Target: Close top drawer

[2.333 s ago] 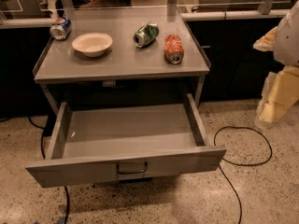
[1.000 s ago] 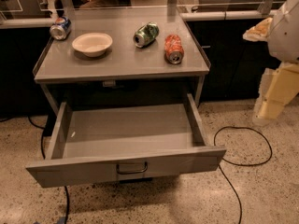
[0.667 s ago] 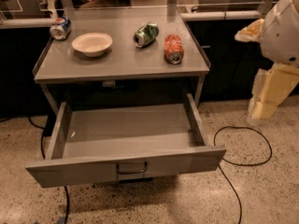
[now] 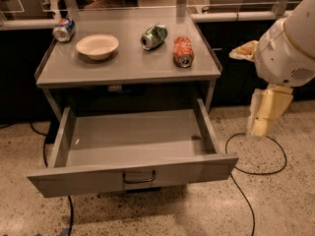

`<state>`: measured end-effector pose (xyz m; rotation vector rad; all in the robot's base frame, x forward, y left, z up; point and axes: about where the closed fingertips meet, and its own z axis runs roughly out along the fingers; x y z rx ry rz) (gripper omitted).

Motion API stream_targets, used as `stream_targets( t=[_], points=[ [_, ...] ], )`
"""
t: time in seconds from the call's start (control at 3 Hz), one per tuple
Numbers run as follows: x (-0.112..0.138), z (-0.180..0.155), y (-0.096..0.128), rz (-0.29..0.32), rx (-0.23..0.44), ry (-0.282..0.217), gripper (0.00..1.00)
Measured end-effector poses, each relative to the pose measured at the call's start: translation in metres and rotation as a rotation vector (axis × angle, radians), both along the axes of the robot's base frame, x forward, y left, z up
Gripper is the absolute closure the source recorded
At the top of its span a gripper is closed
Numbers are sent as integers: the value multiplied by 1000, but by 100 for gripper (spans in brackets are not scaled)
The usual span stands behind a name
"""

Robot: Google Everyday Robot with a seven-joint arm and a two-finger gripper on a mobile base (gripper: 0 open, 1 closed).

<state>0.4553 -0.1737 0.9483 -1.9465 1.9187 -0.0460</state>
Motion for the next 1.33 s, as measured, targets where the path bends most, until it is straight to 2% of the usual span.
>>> stream_targets(
  t=[0.33,0.67,1.33],
  points=[
    [3,-23,3,28,21,17,17],
    [4,-46,-4,49,65,46,48],
    [-4,-71,-6,76,95,80,95]
  ],
)
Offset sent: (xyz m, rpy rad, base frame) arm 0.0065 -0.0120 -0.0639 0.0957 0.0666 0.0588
